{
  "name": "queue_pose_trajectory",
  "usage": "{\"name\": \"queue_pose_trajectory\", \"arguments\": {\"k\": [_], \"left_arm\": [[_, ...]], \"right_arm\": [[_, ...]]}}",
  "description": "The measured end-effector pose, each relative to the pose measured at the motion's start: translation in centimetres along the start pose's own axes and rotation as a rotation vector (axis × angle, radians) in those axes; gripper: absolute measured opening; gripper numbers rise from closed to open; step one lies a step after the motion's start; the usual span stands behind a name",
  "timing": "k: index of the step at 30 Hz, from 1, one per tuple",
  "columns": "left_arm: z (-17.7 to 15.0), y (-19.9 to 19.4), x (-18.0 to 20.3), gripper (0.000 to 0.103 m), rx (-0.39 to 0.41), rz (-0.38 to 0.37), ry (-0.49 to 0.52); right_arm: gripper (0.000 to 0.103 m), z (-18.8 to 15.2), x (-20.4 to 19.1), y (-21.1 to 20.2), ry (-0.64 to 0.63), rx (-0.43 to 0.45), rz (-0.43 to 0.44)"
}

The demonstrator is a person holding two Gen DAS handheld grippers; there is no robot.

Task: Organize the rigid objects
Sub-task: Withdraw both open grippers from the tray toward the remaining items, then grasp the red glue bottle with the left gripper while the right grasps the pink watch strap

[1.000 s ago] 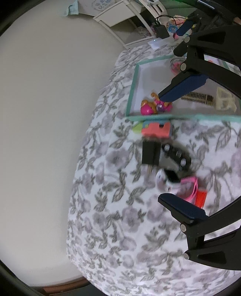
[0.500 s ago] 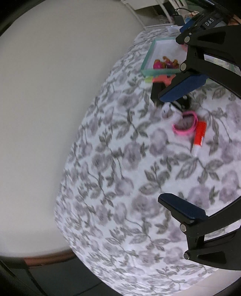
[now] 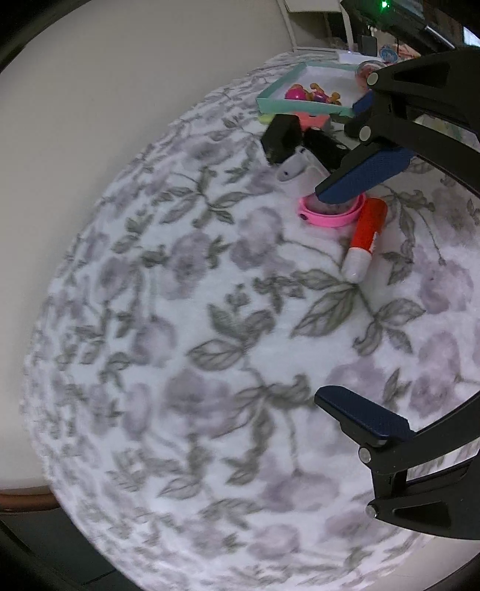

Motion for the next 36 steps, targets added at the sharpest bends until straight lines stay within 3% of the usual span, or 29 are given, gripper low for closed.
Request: {"name": "queue_pose_trajectory", "arguments": {"k": [3,9,12,15,20,28,36], "left_arm": [[-0.7,1.1,0.4,0.099,-0.059,-0.013,-0.01],[-1.9,1.8,2.1,0.097,-0.109,-0.069,-0.004],[-2.5,2.2,3.2,0.079,-0.125,-0.074,0.014],[-2.9,2.7,3.6,0.076,-0.147,-0.09,0.008],[-3.3,3.2,4.9,0.061,-0.148,-0.078,0.036],[-3.7,3.4,6.8,0.046,-0.115,-0.055,0.1],[-3.3,3.4,7.6,0.043,-0.063,0.021,0.184]], "right_arm": [[0.071,-0.4,-0.4,1.1,0.001,-0.027,0.029],[0.07,-0.6,-0.6,1.7,0.011,-0.037,0.043],[0.07,-0.5,-0.4,1.5,0.014,-0.034,0.043],[0.07,-0.4,-0.1,1.2,0.022,-0.03,0.038],[0.07,-0.4,0.4,1.1,0.041,-0.028,0.033],[0.068,-0.4,0.4,1.1,0.049,-0.029,0.033],[0.061,-0.5,0.3,1.3,0.062,-0.034,0.059]]}}
Point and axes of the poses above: each gripper's, at about its wrist camera, not at the fingertips, and y roughly the way its jaws point, x to its right, z to its top, the point moved 1 cm from there along y, roughly the way its jaws point, and after that the axes turned 10 degrees about z, right-handed, at the moved point
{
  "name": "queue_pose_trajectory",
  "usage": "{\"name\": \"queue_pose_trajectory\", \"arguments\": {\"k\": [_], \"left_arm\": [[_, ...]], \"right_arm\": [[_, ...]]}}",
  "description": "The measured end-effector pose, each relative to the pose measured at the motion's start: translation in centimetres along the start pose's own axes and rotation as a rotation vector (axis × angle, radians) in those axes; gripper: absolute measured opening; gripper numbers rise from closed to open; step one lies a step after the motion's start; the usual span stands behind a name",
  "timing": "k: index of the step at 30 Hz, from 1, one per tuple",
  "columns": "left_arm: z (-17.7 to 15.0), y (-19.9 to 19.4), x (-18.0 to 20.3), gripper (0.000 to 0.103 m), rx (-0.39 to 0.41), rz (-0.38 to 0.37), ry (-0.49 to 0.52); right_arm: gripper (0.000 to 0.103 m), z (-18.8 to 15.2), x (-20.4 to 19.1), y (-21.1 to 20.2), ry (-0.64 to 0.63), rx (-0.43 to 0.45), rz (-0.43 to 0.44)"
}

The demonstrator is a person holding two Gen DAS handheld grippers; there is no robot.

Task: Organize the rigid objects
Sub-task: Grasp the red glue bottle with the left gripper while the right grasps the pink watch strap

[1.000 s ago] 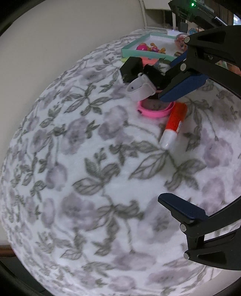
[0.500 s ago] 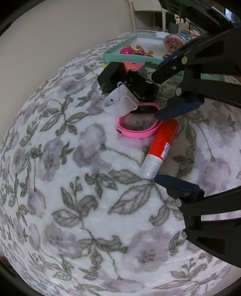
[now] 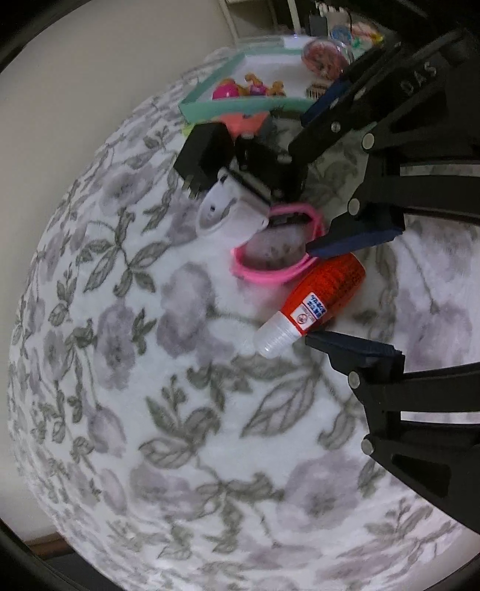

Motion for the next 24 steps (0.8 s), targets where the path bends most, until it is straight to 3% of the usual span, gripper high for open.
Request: {"name": "queue_pose_trajectory", "arguments": {"k": [6,12,24], "left_arm": [[0.8,0.0,-2.9,0.043,0.007,0.019,-0.036],[1.6,0.3,-5.4,0.043,0.013,0.102,-0.037],[1.7,1.3,-6.6,0.043,0.0,0.067,-0.066]], "right_arm": [[0.056,-0.1,-0.7,0.5,-0.001,-0.016,0.051],[0.056,-0.5,-2.3,1.4,-0.035,-0.043,0.096],[0.055,-1.2,-5.2,3.7,-0.113,-0.087,0.132]]}}
Point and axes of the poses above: each gripper's, at about its wrist camera, not at the fingertips, and y roughly the way its jaws point, x to its right, z to its top, the point moved 1 cm from there along y, roughly the way its jaws point, and after that the axes turned 10 degrees about z, right-handed, at the moved point
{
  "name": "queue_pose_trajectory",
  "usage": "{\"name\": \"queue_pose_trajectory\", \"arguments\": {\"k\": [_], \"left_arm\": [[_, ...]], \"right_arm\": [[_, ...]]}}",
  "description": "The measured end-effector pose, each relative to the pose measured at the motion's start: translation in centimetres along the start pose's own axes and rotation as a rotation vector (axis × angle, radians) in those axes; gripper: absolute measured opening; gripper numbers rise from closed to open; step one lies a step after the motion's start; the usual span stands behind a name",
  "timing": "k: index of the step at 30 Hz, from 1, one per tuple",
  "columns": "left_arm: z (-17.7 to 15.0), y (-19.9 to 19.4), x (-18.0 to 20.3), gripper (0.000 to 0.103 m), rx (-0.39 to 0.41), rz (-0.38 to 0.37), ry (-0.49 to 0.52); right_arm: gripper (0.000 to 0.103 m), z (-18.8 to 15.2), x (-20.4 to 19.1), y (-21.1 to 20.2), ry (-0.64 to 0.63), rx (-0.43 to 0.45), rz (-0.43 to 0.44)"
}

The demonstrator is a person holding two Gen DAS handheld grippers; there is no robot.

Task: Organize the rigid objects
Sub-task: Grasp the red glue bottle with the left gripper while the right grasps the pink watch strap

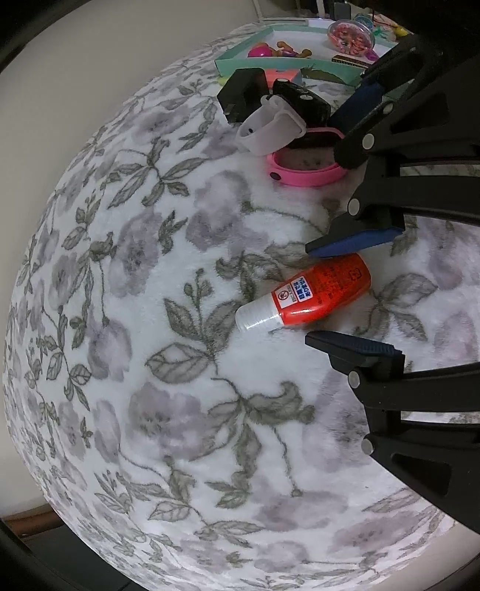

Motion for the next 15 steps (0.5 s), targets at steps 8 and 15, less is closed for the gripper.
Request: {"name": "queue_pose_trajectory", "arguments": {"k": [8,15], "left_arm": [[0.4,-0.3,-0.5,0.043,0.006,-0.005,-0.003],[0.5,-0.4,-0.1,0.043,0.019,0.019,0.007]], "right_arm": [[0.056,0.3,-1.1,1.4,-0.09,0.005,-0.069],[0.054,0.3,-1.7,2.1,-0.184,0.031,-0.139]]}}
Point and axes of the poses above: each gripper's, at about its wrist camera, not at the fingertips, and y roughly the way its jaws point, x to its right, z to its top, the point moved 1 cm from there along y, roughly the way its jaws point, and after that the axes turned 10 degrees about z, right-handed, at the moved point
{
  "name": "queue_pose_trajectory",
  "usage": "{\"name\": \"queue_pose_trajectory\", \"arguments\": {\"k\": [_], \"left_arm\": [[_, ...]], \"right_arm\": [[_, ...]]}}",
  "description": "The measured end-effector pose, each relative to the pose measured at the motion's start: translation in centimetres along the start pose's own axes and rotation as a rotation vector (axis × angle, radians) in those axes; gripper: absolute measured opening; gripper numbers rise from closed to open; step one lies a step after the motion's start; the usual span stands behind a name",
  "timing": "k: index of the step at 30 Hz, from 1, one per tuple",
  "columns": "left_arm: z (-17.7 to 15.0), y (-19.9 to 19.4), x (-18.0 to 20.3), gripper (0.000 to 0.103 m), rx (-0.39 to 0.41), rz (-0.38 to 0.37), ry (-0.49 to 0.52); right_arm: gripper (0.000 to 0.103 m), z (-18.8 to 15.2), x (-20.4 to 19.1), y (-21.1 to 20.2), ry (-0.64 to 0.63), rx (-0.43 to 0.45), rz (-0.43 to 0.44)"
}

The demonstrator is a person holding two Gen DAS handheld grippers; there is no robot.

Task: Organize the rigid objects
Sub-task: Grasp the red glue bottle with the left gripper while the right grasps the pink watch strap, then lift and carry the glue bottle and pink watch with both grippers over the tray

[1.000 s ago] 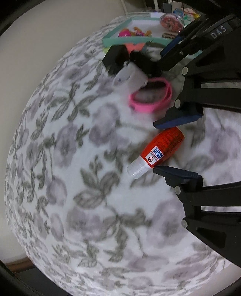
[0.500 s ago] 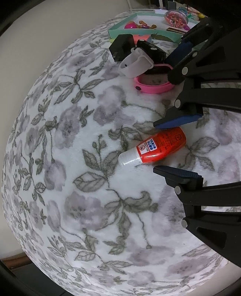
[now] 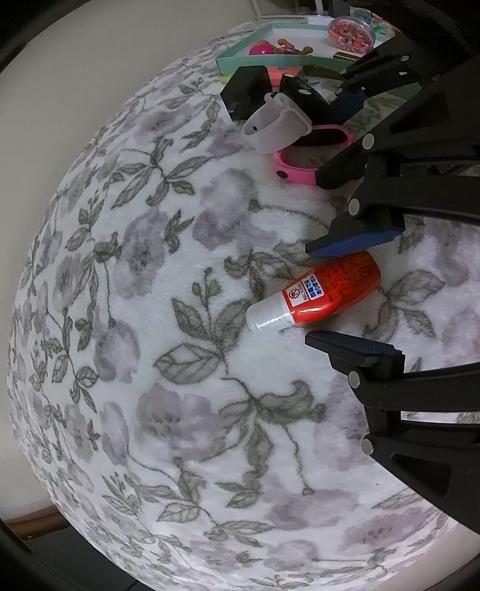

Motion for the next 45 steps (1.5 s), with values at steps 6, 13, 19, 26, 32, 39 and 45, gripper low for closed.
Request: {"name": "queue_pose_trajectory", "arguments": {"k": [6,13,19,26,32,39,45], "left_arm": [[-0.1,-0.1,1.1,0.043,0.023,0.052,0.039],[0.0,-0.1,1.6,0.041,0.031,0.064,0.033],[-0.2,-0.1,0.4,0.033,0.026,0.021,-0.017],[0.3,-2.7,-1.1,0.031,0.07,-0.053,-0.06],[1.0,-7.4,-1.4,0.03,0.176,-0.099,-0.077],[1.6,-12.7,-0.1,0.029,0.31,-0.166,-0.071],[1.1,-16.0,2.1,0.028,0.393,-0.234,-0.036]], "right_arm": [[0.053,-0.5,-0.2,0.0,-0.041,0.018,-0.021],[0.051,-0.6,-0.1,-0.3,-0.048,0.012,-0.025],[0.051,-0.6,0.3,-1.0,-0.011,0.001,0.02],[0.051,0.6,0.0,-3.4,0.025,0.05,0.105],[0.051,1.9,-0.5,-6.5,0.024,0.116,0.146],[0.051,3.4,0.2,-11.8,0.035,0.224,0.148],[0.051,3.9,2.1,-16.1,0.058,0.291,0.104]]}}
Point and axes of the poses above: each gripper's, at about its wrist camera, not at the fingertips, and y roughly the way its jaws point, x to its right, z to its top, the point moved 1 cm from there along y, roughly the way its jaws point, and after that the axes turned 10 degrees about z, right-handed, at the moved point
